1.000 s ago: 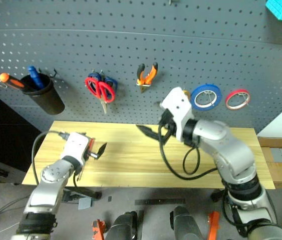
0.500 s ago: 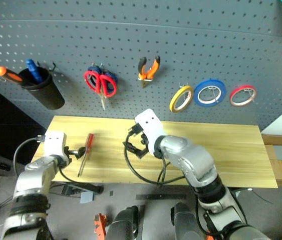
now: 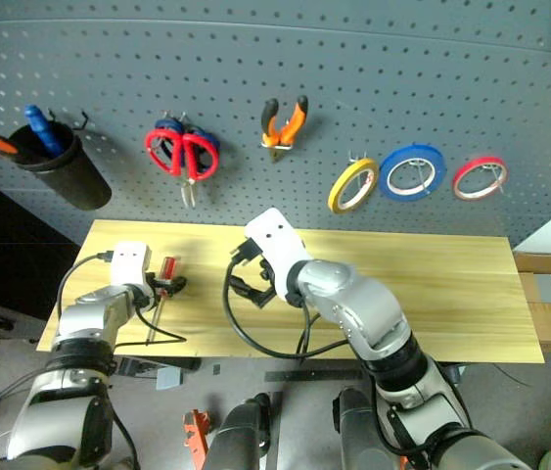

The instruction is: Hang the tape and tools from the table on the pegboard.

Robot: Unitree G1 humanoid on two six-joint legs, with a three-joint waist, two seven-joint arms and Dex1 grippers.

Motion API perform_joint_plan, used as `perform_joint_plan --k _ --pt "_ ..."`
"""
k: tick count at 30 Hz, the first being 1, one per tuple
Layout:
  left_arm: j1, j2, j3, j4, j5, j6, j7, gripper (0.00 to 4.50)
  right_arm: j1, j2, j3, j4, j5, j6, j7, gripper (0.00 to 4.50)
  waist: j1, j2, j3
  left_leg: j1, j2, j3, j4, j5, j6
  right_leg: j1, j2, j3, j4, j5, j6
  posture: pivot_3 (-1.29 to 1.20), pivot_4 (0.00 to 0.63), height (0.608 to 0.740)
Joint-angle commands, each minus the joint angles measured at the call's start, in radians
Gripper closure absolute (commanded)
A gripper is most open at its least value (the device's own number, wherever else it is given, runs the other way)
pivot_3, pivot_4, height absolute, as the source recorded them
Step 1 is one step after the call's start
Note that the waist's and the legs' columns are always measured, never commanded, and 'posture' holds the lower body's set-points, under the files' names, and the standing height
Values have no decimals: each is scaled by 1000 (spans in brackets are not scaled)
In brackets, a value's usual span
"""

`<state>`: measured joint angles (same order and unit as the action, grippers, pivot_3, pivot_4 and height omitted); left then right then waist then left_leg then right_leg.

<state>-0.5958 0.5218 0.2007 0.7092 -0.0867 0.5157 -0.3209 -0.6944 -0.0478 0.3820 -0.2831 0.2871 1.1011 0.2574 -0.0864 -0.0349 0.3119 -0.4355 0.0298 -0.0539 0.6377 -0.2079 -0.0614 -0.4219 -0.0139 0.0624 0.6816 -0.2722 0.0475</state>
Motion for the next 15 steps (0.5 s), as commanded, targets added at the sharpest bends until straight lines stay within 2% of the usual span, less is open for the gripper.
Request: perform_joint_plan --k 1,7,12,15 --pt "9 5 -3 16 10 -10 18 1533 -24 2 -4 -43 -7 -7 7 0 -1 0 0 0 0 0 0 0 0 0 0 0 0 0 0 -127 367 740" --pt "95 5 14 -113 -1 -50 33 3581 -47 -3 -24 -39 -4 -21 15 0 -4 0 0 0 0 1 -1 0 0 0 0 1 0 0 0 -124 340 740" --pt "216 -8 41 -320 -13 -140 62 3682 -65 -17 -48 -59 14 -29 39 0 -2 -1 -1 0 1 0 -2 0 0 -1 -3 0 -1 0 0 -122 319 740" --pt "312 -23 73 -442 -20 -275 79 3682 -71 -40 -61 -101 22 -42 66 0 -1 -1 -1 0 2 0 -4 0 0 -1 -6 1 -2 0 0 -120 302 740"
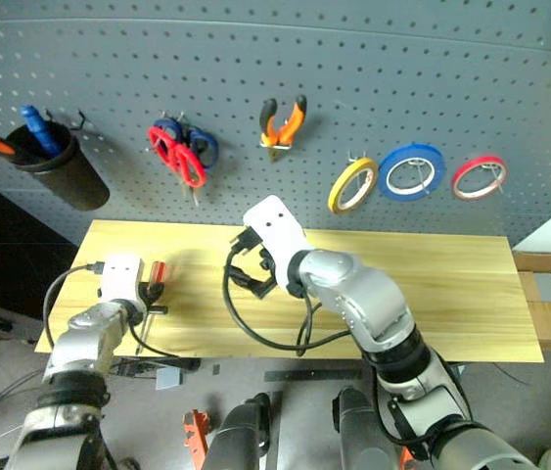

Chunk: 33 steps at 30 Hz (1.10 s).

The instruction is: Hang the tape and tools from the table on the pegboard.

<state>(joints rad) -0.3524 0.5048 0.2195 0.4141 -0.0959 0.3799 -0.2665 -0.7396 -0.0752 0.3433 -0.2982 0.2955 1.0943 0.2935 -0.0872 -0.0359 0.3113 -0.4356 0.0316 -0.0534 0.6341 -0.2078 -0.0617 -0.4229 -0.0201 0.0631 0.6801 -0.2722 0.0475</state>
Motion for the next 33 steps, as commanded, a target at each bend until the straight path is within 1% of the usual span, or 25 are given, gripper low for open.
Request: perform_joint_plan --k 1,3,5,8,12,16,20,23,27,30,33 --pt "114 -16 66 -223 -10 -197 31 3682 -26 -28 -22 -110 13 -50 42 0 0 -1 -1 0 0 0 0 0 0 0 0 0 -1 0 0 -121 299 740" --pt "188 -34 79 -360 1 -263 51 3682 -27 -61 -16 -155 11 -81 71 0 0 -2 -1 0 0 0 -2 0 0 0 -4 1 -1 0 0 -118 287 740" --pt "239 -46 80 -463 25 -287 79 3682 -24 -91 -8 -189 5 -133 99 0 3 -3 -2 0 0 0 -4 0 0 -1 -5 1 -2 0 0 -113 273 740" --pt "277 -61 70 -575 65 -313 117 3682 -22 -137 8 -220 -5 -230 157 0 4 -4 -4 0 -1 0 -4 0 0 0 -4 0 -2 0 0 -97 247 740" --pt "256 -75 72 -640 92 -329 154 3682 -38 -175 19 -203 -16 -317 218 0 4 -6 -10 1 -3 1 -4 0 0 0 0 -1 -1 0 0 -77 213 740" --pt "171 -58 103 -685 115 -349 202 3682 -59 -182 18 -151 -41 -397 247 0 5 -12 -19 1 -4 0 -3 1 -1 0 0 -2 -1 0 0 -61 180 740" --pt "26 -16 146 -639 91 -342 220 3682 -85 -179 16 -94 -66 -455 268 0 7 -19 -28 1 -4 0 -3 1 -3 0 1 -3 0 0 0 -57 155 740" --pt "-96 25 158 -568 73 -363 210 3682 -106 -173 15 -52 -83 -492 275 0 7 -20 -41 0 -5 0 -4 2 -3 0 1 -4 0 0 0 -57 145 740" --pt "-279 74 154 -435 48 -415 187 3682 -132 -158 10 -5 -108 -528 274 0 7 -23 -50 1 -5 -1 -4 3 -4 0 1 -5 0 0 0 -66 138 740" --pt "-390 89 154 -323 32 -464 181 3682 -145 -144 8 18 -122 -544 272 0 6 -23 -55 1 -5 -1 -3 3 -5 0 1 -7 0 0 0 -73 128 740" --pt "-493 104 143 -170 37 -544 178 3682 -153 -130 4 30 -135 -551 267 0 6 -25 -60 0 -5 -1 -3 4 -7 0 1 -8 0 0 0 -79 125 740"
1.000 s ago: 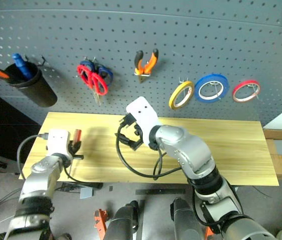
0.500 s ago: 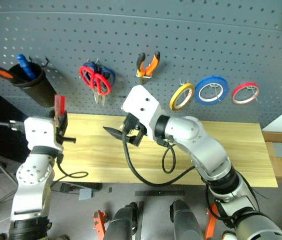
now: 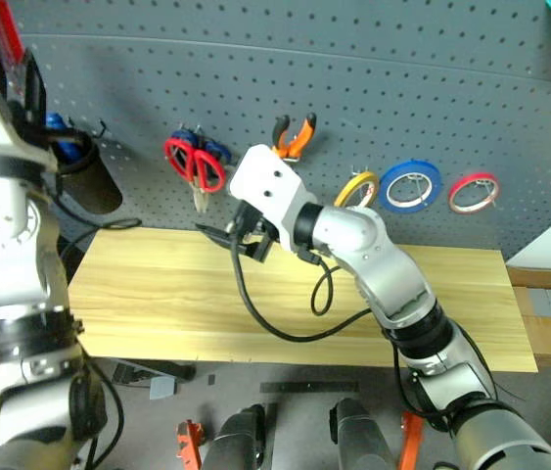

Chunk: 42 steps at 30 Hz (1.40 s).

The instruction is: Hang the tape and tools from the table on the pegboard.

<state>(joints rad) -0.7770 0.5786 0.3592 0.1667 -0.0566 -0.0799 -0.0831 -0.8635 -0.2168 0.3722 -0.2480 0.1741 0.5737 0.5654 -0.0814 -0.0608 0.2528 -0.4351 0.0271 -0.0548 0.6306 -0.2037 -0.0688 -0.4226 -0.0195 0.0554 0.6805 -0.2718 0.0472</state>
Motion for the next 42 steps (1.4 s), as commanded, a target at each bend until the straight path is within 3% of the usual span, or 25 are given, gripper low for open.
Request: perform_joint_plan --k 1,8,17,28,31,35,39,42 --pt "-91 34 -1 124 2 -113 -6 3682 -28 14 -24 -19 -17 -32 -5 0 -1 0 -3 0 0 0 0 1 -2 0 0 0 0 0 0 -82 124 740" --pt "-173 33 0 395 3 -253 14 3682 -22 19 -23 -22 -27 -29 2 0 -3 0 -19 0 1 0 0 1 -2 0 0 -3 0 0 0 -99 123 740" --pt "-159 24 -2 509 13 -336 77 3682 -29 52 -67 -33 10 -6 9 0 -6 0 -20 0 1 -2 1 2 -3 0 -1 -7 1 0 0 -109 122 740" --pt "-150 12 -1 472 -19 -356 88 26 -29 45 -62 -30 9 -17 16 0 -9 0 -38 0 1 -2 2 2 -3 0 -2 -9 2 0 -1 -109 117 740" --pt "-159 -5 -33 375 -22 -347 69 26 -23 31 -77 -33 10 -17 16 0 -9 0 -42 0 1 -3 2 2 -3 1 -2 -9 2 0 -1 -116 116 740" --pt "-127 -55 -155 166 -57 -284 -91 26 1 -11 -133 -61 41 2 32 0 -2 0 -43 0 0 -5 6 1 -2 4 -2 -10 3 1 -1 -124 115 740" --pt "25 -98 -274 -63 -143 -86 -251 26 69 -84 -198 -137 108 43 79 0 -10 13 -60 1 -1 -4 9 1 -1 7 -2 -10 1 1 -1 -139 115 740" --pt "181 -123 -321 -233 -221 149 -283 26 158 -153 -219 -201 137 77 100 0 -31 21 -66 3 0 -4 10 -1 2 9 -1 -8 2 1 -1 -141 112 740"
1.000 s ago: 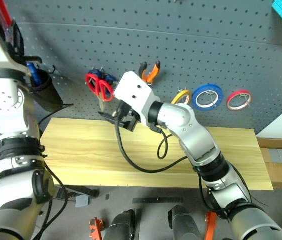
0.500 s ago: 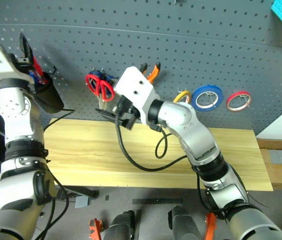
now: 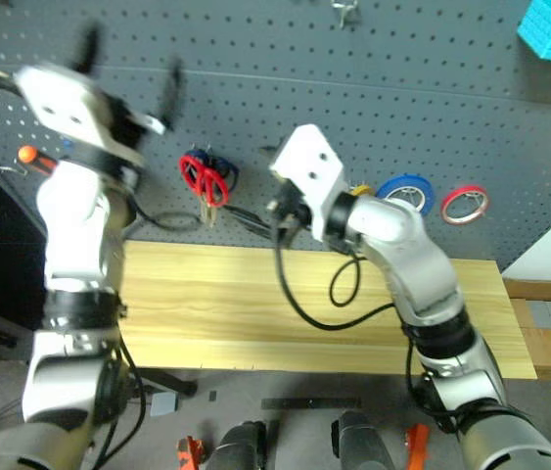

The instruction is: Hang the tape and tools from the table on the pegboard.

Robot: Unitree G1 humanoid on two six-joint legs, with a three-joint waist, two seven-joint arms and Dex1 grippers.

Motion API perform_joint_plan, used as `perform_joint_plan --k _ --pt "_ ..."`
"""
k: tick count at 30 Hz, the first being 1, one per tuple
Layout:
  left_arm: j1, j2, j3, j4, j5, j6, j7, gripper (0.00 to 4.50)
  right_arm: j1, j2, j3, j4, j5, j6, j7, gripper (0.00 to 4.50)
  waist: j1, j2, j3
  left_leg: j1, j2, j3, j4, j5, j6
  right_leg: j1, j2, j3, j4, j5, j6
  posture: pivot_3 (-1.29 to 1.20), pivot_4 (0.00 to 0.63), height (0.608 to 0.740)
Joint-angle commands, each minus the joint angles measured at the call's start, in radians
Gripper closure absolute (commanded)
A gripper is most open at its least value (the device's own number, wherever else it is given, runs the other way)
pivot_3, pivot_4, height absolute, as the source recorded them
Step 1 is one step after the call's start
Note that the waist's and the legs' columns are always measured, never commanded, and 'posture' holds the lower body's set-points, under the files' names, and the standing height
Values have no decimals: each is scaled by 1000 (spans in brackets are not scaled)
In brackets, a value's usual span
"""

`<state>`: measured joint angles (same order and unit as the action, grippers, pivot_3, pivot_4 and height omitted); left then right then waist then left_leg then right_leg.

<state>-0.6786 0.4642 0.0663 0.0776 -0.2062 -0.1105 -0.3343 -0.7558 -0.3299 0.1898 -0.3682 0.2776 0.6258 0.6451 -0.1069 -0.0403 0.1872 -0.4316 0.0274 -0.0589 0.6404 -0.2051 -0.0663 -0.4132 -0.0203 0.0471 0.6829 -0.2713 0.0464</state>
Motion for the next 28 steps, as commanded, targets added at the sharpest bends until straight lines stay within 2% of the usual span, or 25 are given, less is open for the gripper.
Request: perform_joint_plan --k 1,4,7,13,15,18,25,28 --pt "127 -16 -36 -191 -88 251 -25 26 80 -60 -42 -98 38 35 21 0 -13 1 -1 1 0 -1 0 0 0 1 1 0 1 0 0 -139 108 740" --pt "260 -65 -53 -307 -89 385 33 26 178 -114 -46 -141 35 49 14 0 -37 1 -1 3 1 -2 4 0 0 1 2 0 8 0 0 -143 103 740" --pt "397 -118 -81 -352 -31 446 100 26 295 -135 -47 -147 14 44 -20 0 -38 4 -7 11 1 -1 4 0 1 7 2 2 11 -1 0 -140 93 740" --pt "580 -121 -108 -224 88 355 107 26 503 -79 -46 5 -97 -92 -167 0 -35 6 -45 17 1 2 4 1 1 10 6 8 12 -2 1 -130 60 740" --pt "614 -124 -98 -176 110 333 114 26 557 -45 -60 73 -130 -156 -223 0 -34 6 -53 20 1 5 4 1 1 12 6 11 12 -3 2 -120 51 740" --pt "656 -131 -68 -131 121 304 120 26 614 -6 -81 169 -165 -255 -279 0 -34 7 -59 33 1 8 3 1 1 26 6 14 6 -4 5 -98 32 740" --pt "704 -140 44 15 128 214 181 26 666 24 -140 399 -203 -433 -345 0 -31 9 -101 33 2 10 0 0 2 28 6 16 -1 -3 5 -72 4 740" --pt "694 -155 128 96 113 176 249 26 651 33 -197 492 -184 -417 -379 0 -28 9 -112 34 2 11 -1 0 2 28 6 16 -2 -3 5 -61 0 740"
